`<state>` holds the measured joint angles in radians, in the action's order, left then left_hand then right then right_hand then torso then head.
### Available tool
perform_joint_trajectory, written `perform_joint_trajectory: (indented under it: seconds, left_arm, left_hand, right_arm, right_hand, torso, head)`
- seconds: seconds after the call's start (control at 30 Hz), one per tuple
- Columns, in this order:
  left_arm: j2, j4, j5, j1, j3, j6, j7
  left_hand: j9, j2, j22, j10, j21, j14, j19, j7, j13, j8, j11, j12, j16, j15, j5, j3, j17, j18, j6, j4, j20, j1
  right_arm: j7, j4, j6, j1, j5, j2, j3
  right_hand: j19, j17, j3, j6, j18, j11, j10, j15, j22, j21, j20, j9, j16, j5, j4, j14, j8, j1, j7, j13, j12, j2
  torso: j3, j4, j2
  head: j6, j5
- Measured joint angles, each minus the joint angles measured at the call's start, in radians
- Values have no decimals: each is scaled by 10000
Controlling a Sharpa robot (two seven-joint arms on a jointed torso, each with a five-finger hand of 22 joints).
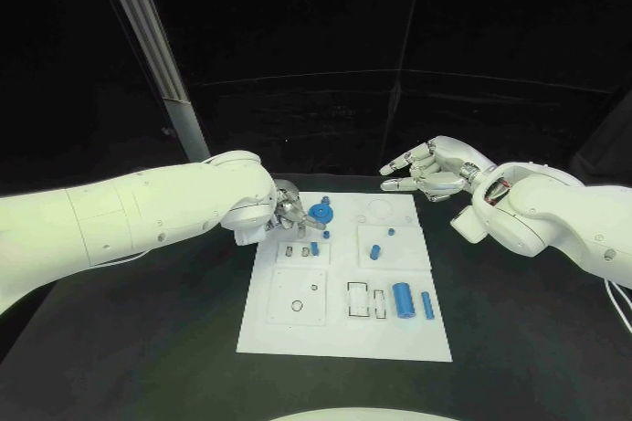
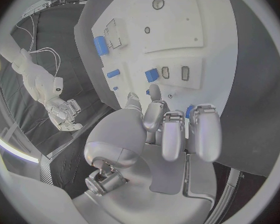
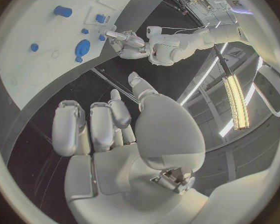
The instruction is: Assemble the parts on the task board
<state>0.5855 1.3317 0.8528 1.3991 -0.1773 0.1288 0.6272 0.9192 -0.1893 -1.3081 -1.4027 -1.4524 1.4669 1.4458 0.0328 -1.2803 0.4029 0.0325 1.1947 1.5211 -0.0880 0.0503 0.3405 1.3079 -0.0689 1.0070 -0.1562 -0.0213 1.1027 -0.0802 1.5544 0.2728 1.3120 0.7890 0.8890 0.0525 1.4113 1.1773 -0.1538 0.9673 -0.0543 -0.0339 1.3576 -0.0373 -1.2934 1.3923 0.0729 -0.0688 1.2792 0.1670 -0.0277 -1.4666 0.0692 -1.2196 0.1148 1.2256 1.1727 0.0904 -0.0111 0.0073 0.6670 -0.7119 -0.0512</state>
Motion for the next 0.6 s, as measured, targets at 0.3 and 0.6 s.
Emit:
perform_joint_trajectory:
  seconds: [0.3,0.6]
  left_arm:
    - [-446,-387,139,3,-61,333,188]
    - [-687,-679,188,-2,-176,643,261]
  left_hand:
    - [139,0,1,1,0,1,0,-14,-9,1,-1,6,0,1,0,41,-1,-2,-14,-41,0,0]
    - [273,-38,2,2,0,1,-1,48,-3,-77,-2,-100,0,1,0,41,-1,-3,-253,-41,0,97]
  right_arm:
    - [82,-50,2,0,9,-59,1]
    - [137,-82,0,0,11,-89,1]
  right_hand:
    - [0,-9,0,0,0,0,0,0,12,0,0,1,0,0,0,0,0,0,0,-11,0,0]
    - [0,-9,0,0,-1,0,0,0,23,0,0,1,0,49,0,0,0,39,0,-22,0,-39]
  torso:
    - [-8,0,15]
    - [-6,0,16]
  head:
    - [-65,-23]
    - [-122,-26]
